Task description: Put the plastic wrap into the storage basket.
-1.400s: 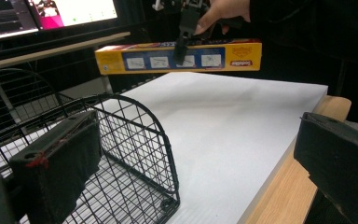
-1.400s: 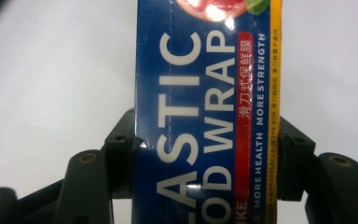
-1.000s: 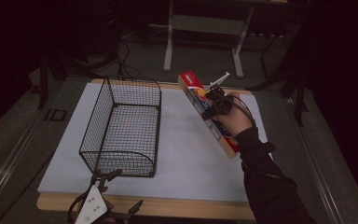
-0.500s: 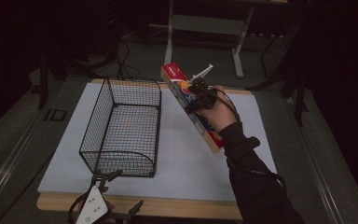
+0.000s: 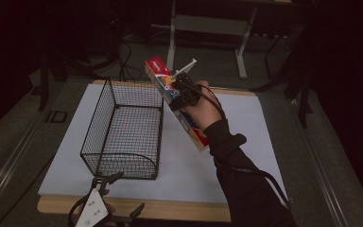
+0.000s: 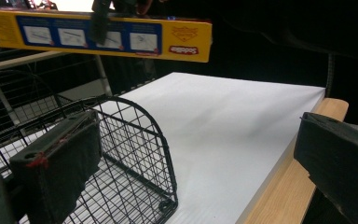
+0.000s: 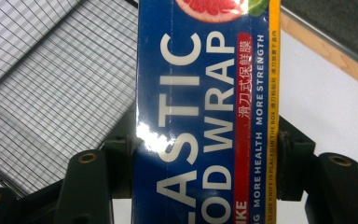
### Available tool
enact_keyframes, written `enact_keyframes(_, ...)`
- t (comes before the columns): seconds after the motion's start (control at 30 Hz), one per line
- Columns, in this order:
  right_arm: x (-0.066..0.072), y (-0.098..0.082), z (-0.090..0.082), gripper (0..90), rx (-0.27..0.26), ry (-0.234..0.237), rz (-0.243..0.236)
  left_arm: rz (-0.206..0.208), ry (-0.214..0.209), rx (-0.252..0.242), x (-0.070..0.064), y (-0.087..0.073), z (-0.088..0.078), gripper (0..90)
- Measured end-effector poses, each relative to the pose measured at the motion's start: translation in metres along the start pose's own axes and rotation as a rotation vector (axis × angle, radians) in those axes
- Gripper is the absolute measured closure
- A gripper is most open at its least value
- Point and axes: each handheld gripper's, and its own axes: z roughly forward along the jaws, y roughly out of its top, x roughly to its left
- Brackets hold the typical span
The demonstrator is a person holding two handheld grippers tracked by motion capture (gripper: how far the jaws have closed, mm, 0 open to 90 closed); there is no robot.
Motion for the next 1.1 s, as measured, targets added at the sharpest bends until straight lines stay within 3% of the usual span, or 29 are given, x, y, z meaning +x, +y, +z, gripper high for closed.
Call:
enact_keyframes(0.3, 0.024, 0.022, -0.004, 39.3, -0.022, 0.007, -0.03, -0.002, 0.0, -0.006, 0.0, 0.001, -0.001, 1.5)
enact_keyframes(0.63, 0.065, 0.045, -0.006, 39.3, -0.076, 0.055, -0.059, -0.011, -0.004, -0.013, 0.001, 0.0, -0.003, 1.5)
enact_keyframes(0.7, 0.07, 0.048, -0.005, 39.3, -0.084, 0.048, -0.063, -0.009, -0.004, -0.014, 0.0, 0.001, -0.003, 1.5)
enact_keyframes(1.1, 0.101, 0.064, 0.01, 39.3, -0.181, 0.088, -0.013, -0.01, -0.012, -0.02, 0.001, 0.001, -0.005, 1.5)
